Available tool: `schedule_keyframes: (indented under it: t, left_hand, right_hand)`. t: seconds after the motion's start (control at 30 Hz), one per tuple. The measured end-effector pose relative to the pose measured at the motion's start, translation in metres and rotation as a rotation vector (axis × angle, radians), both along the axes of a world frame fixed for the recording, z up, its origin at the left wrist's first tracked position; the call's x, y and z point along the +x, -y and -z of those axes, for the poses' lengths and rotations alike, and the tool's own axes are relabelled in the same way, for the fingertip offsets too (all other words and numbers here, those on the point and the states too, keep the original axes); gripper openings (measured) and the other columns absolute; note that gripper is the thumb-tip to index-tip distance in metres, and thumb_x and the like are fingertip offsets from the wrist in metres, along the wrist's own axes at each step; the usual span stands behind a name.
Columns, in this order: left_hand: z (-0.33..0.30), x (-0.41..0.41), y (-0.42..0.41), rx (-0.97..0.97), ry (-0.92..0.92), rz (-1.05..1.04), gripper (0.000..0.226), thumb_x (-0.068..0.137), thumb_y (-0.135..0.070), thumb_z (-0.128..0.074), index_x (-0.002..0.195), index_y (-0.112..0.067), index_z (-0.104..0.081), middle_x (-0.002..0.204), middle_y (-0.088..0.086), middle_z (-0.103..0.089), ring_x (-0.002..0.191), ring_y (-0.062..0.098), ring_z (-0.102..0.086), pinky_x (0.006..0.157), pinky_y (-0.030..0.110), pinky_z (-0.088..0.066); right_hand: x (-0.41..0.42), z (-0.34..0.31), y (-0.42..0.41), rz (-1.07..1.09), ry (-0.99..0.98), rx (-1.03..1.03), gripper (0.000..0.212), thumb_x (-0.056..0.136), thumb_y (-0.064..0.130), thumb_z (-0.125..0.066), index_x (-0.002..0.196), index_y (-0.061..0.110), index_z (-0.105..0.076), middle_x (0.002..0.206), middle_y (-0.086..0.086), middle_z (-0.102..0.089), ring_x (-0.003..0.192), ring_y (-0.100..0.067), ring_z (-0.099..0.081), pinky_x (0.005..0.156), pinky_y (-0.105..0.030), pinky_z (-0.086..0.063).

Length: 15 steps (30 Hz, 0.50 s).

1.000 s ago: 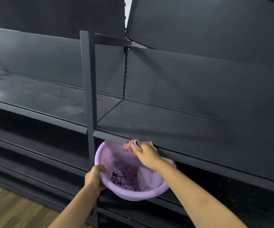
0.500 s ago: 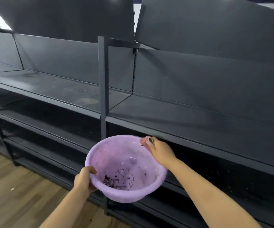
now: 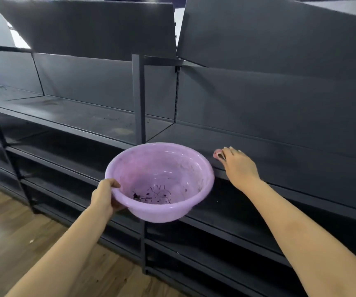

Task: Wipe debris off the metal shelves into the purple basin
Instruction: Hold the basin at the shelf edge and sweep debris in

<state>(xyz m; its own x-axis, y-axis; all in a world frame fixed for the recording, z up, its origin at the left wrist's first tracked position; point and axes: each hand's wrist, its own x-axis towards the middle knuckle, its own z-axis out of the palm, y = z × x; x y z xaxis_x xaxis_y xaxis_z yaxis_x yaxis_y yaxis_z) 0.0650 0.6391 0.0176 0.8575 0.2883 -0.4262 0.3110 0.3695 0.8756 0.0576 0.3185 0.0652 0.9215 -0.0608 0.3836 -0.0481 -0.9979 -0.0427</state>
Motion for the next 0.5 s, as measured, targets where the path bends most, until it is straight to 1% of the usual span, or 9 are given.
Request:
schedule_keyframes:
  t: [0.07, 0.1, 0.13, 0.2, 0.23, 0.27, 0.33, 0.4, 0.5]
  left_hand:
    - [-0.013, 0.011, 0.006, -0.008, 0.036, -0.001, 0.038, 0.071, -0.005, -0.049, 0.108, -0.001, -0.054, 0.092, 0.017, -0.057, 0.072, 0.034, -0.058, 0.057, 0.042, -0.052]
    - [-0.017, 0.018, 0.008, -0.015, 0.050, 0.005, 0.041, 0.069, -0.006, -0.049, 0.109, -0.001, -0.055, 0.094, 0.017, -0.057, 0.073, 0.034, -0.058, 0.057, 0.042, -0.053]
    - [-0.022, 0.025, 0.010, -0.027, 0.061, 0.021, 0.047, 0.064, -0.007, -0.050, 0.111, -0.001, -0.055, 0.097, 0.017, -0.058, 0.075, 0.034, -0.059, 0.057, 0.041, -0.053]
    - [-0.029, 0.044, 0.013, -0.053, 0.080, 0.067, 0.067, 0.049, -0.011, -0.051, 0.115, -0.003, -0.057, 0.109, 0.018, -0.062, 0.086, 0.037, -0.062, 0.057, 0.040, -0.053]
    - [-0.032, 0.054, 0.016, -0.051, 0.086, 0.096, 0.073, 0.044, -0.012, -0.051, 0.116, -0.004, -0.057, 0.113, 0.018, -0.062, 0.090, 0.038, -0.062, 0.058, 0.041, -0.053]
    - [-0.037, 0.062, 0.021, -0.048, 0.093, 0.123, 0.071, 0.045, -0.013, -0.051, 0.116, -0.005, -0.057, 0.115, 0.019, -0.062, 0.091, 0.039, -0.063, 0.060, 0.043, -0.054]
    - [-0.048, 0.076, 0.035, -0.043, 0.109, 0.159, 0.059, 0.058, -0.013, -0.052, 0.116, -0.005, -0.056, 0.115, 0.019, -0.061, 0.087, 0.039, -0.063, 0.065, 0.048, -0.056]
    - [-0.060, 0.086, 0.053, -0.049, 0.115, 0.175, 0.052, 0.065, -0.012, -0.053, 0.116, -0.006, -0.055, 0.114, 0.018, -0.059, 0.085, 0.038, -0.061, 0.069, 0.048, -0.056]
    - [-0.070, 0.100, 0.080, -0.050, 0.128, 0.169, 0.035, 0.074, -0.009, -0.053, 0.109, -0.006, -0.053, 0.093, 0.013, -0.053, 0.080, 0.032, -0.055, 0.061, 0.041, -0.052]
  right_hand:
    - [-0.001, -0.005, 0.010, 0.034, 0.014, -0.024, 0.045, 0.099, 0.012, -0.043, 0.142, 0.006, -0.032, 0.149, -0.010, -0.036, 0.140, -0.020, -0.030, 0.115, -0.027, -0.015]
    - [0.000, -0.006, 0.013, 0.052, 0.024, -0.030, 0.045, 0.099, 0.013, -0.043, 0.143, 0.007, -0.031, 0.150, -0.009, -0.034, 0.141, -0.020, -0.029, 0.115, -0.027, -0.014]
    - [0.000, -0.008, 0.015, 0.070, 0.025, -0.037, 0.045, 0.100, 0.014, -0.043, 0.143, 0.007, -0.031, 0.151, -0.009, -0.033, 0.141, -0.020, -0.028, 0.115, -0.027, -0.013]
    - [0.001, -0.007, 0.020, 0.095, 0.007, -0.044, 0.045, 0.100, 0.015, -0.042, 0.143, 0.009, -0.031, 0.152, -0.008, -0.032, 0.142, -0.018, -0.026, 0.115, -0.027, -0.013]
    - [0.002, -0.006, 0.024, 0.106, 0.004, -0.050, 0.045, 0.100, 0.014, -0.043, 0.142, 0.010, -0.031, 0.151, -0.006, -0.033, 0.142, -0.017, -0.026, 0.115, -0.026, -0.013]
    - [0.002, -0.005, 0.028, 0.115, 0.005, -0.050, 0.045, 0.099, 0.012, -0.044, 0.142, 0.010, -0.032, 0.151, -0.005, -0.033, 0.142, -0.016, -0.025, 0.115, -0.026, -0.013]
    - [0.003, -0.004, 0.035, 0.138, 0.012, -0.025, 0.045, 0.097, 0.009, -0.044, 0.141, 0.011, -0.033, 0.150, -0.004, -0.035, 0.141, -0.016, -0.026, 0.114, -0.025, -0.015]
    - [0.003, -0.003, 0.041, 0.177, 0.026, -0.003, 0.042, 0.098, 0.009, -0.043, 0.139, 0.011, -0.035, 0.148, -0.004, -0.038, 0.140, -0.017, -0.029, 0.112, -0.025, -0.017]
    - [0.007, 0.004, 0.050, 0.193, 0.026, -0.021, 0.039, 0.097, 0.012, -0.045, 0.136, 0.014, -0.040, 0.143, -0.003, -0.043, 0.137, -0.017, -0.034, 0.112, -0.026, -0.022]
